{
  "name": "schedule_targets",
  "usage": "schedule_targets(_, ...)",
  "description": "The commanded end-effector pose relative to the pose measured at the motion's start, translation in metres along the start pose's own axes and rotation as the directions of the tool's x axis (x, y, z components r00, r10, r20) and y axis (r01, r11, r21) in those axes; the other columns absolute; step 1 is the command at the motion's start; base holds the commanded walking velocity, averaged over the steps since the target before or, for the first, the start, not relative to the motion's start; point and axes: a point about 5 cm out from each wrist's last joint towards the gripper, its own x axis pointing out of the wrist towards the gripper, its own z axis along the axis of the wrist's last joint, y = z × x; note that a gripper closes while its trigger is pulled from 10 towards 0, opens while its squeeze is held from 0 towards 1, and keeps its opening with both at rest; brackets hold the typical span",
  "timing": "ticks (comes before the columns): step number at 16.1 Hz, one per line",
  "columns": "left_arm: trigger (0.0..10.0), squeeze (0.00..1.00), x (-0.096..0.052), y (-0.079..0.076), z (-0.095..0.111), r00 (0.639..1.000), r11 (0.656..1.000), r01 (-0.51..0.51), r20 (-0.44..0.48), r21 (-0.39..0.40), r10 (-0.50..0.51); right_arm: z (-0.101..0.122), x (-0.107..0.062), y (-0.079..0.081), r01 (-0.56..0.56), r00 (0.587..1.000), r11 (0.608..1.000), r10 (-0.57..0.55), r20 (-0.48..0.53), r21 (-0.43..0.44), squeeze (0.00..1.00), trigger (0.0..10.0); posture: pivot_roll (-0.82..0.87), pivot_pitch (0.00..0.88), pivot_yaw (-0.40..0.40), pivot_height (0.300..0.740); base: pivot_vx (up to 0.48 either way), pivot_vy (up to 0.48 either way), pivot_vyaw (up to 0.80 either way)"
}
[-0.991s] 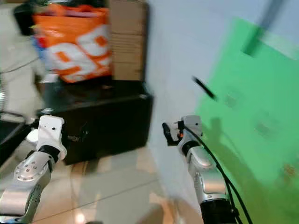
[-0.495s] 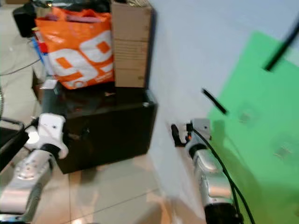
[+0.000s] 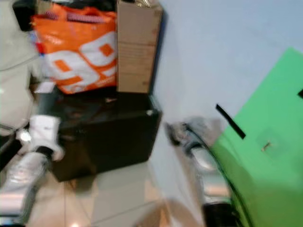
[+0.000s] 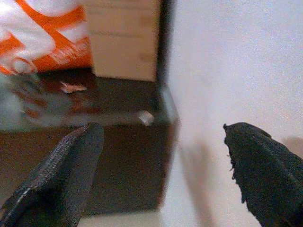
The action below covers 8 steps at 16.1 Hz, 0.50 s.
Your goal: Hang keys on a hook
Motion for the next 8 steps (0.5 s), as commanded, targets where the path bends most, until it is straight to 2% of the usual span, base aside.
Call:
schedule_targets(1, 10.0, 0.45, 0.0026, -0.0106, 0.0036, 0.999, 0.999, 0.038, 0.016, -0.009, -0.038, 0.0014, -0.0048, -0.0169, 0.052, 0.999, 0.998, -0.052, -0.004, -0.023, 1.00, 10.0, 0.08, 0.000, -0.081, 0.740, 0.371, 0.000, 0.00)
schedule_targets(2, 10.0, 0.45, 0.0032, -0.0109, 0.0043, 0.999, 0.999, 0.044, 0.017, -0.006, -0.044, 0.0013, -0.0056, -0.0173, 0.055, 0.998, 0.998, -0.055, -0.002, -0.025, 1.00, 10.0, 0.08, 0.000, -0.076, 0.740, 0.375, 0.000, 0.00)
schedule_targets(4, 10.0, 0.45, 0.0061, -0.0088, 0.0079, 0.999, 0.999, 0.042, 0.025, -0.002, -0.042, -0.0002, -0.0065, -0.0171, 0.068, 0.998, 0.997, -0.068, -0.002, -0.022, 1.00, 10.0, 0.08, 0.000, -0.071, 0.740, 0.371, 0.000, 0.47)
schedule_targets(8, 10.0, 0.45, 0.0074, -0.0104, 0.0078, 0.999, 0.999, 0.043, 0.025, 0.002, -0.043, 0.0004, -0.0051, -0.0203, 0.086, 0.996, 0.996, -0.086, -0.003, -0.022, 1.00, 10.0, 0.08, 0.000, -0.077, 0.740, 0.371, 0.000, 0.00)
